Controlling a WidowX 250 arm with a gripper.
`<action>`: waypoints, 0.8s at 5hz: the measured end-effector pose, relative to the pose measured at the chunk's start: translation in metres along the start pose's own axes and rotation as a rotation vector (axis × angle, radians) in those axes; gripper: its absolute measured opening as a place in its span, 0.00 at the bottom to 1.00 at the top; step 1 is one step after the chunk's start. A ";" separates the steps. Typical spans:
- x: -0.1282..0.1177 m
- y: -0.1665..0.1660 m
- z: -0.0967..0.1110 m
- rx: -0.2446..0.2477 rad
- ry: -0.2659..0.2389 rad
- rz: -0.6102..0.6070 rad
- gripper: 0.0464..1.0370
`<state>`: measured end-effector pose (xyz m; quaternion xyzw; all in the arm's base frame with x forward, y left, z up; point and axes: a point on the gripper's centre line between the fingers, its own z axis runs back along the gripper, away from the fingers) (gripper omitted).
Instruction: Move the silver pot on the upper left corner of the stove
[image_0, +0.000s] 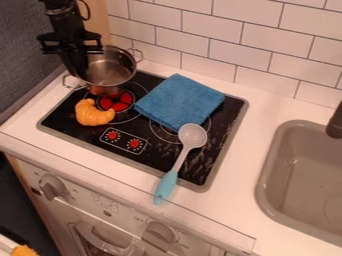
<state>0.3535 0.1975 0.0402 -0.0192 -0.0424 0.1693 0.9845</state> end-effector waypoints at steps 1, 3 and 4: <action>0.003 -0.007 0.000 -0.007 -0.010 0.000 0.25; 0.003 -0.029 0.004 -0.005 0.024 -0.072 0.82; 0.004 -0.058 0.016 -0.006 0.029 -0.188 0.97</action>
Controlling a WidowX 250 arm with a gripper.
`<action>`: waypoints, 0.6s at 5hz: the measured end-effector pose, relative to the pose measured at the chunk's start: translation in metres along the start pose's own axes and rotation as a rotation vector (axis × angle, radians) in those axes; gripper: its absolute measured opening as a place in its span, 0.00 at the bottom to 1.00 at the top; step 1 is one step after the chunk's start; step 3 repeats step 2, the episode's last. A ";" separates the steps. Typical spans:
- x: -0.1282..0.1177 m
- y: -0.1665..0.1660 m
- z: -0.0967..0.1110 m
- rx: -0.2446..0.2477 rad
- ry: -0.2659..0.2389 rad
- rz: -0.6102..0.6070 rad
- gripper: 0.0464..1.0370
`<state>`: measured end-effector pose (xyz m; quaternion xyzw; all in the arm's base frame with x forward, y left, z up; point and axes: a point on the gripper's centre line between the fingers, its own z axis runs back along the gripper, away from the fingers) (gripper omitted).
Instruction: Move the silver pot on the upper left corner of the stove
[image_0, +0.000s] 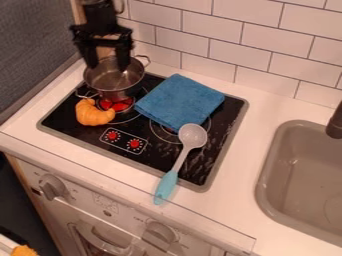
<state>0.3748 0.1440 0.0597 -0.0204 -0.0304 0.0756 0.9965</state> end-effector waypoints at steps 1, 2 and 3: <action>0.003 -0.026 0.008 -0.007 0.002 -0.129 0.97; 0.003 -0.041 0.004 0.002 0.005 -0.177 0.96; 0.003 -0.041 0.004 0.002 0.005 -0.177 0.96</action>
